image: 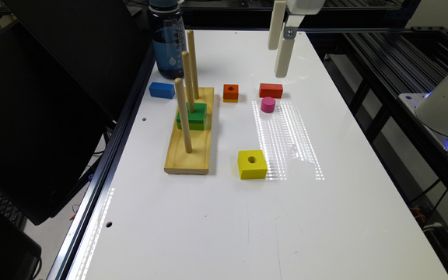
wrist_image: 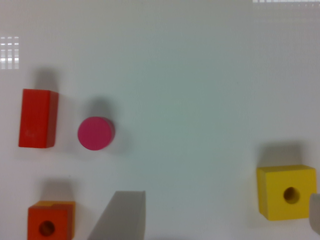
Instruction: Pick up yellow block.
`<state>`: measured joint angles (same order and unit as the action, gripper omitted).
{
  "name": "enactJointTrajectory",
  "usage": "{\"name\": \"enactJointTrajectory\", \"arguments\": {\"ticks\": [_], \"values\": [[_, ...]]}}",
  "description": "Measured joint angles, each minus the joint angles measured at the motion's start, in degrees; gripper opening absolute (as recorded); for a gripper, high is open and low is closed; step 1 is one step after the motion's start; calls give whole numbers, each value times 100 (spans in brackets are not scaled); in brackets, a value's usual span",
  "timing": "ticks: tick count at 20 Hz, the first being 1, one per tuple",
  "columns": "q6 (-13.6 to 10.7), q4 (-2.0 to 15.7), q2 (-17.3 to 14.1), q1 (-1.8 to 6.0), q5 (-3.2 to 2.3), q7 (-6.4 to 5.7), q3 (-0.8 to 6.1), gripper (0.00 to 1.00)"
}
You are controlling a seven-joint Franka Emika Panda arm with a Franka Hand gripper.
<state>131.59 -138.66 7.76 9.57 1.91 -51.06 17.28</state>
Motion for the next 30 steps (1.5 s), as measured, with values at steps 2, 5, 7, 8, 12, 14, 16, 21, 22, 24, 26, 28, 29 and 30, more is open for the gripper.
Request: {"name": "enactJointTrajectory", "arguments": {"ticks": [2, 5, 7, 8, 12, 14, 16, 21, 22, 24, 26, 28, 29, 30], "values": [[0, 53, -48, 0, 0, -68, 66, 100], [0, 134, -122, 0, 0, -120, 120, 100], [0, 195, -181, -1, 0, -185, 183, 100], [0, 217, -202, 0, 0, -219, 218, 100], [0, 304, -278, 0, -4, -363, 357, 100], [0, 348, -318, 0, -5, -431, 423, 100], [0, 369, -334, 2, -6, -456, 449, 100], [0, 407, -377, 6, -9, -459, 451, 100], [0, 421, -385, 6, -9, -460, 453, 100], [0, 445, -401, 5, -9, -465, 458, 100], [0, 475, -428, 1, -11, -495, 482, 100], [0, 509, -465, 1, -12, -547, 536, 100], [0, 526, -479, 1, -15, -584, 570, 100], [0, 535, -488, 1, -17, -613, 596, 100]]}}
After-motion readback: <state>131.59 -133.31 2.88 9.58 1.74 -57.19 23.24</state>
